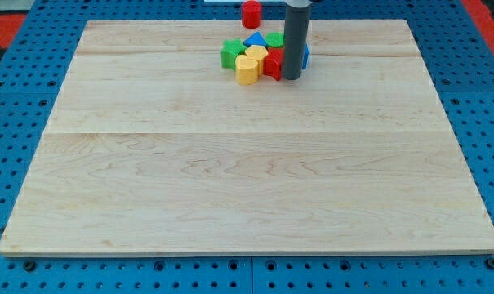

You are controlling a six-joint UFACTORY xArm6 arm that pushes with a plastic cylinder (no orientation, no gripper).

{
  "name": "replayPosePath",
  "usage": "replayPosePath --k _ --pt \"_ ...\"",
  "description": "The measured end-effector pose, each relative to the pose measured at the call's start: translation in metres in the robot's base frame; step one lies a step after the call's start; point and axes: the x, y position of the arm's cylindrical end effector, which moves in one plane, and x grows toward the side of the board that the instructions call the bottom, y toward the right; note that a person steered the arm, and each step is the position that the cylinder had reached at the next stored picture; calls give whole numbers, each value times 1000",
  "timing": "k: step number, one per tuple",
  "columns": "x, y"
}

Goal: Push the group of blocks left a bit

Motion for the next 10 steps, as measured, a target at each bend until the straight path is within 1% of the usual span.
replayPosePath --k 1,2,3,4,8,10 --pt "0 33" --pt "0 93" --pt "-35 125" --pt "-47 103" --pt "-48 28" --pt "-46 20"
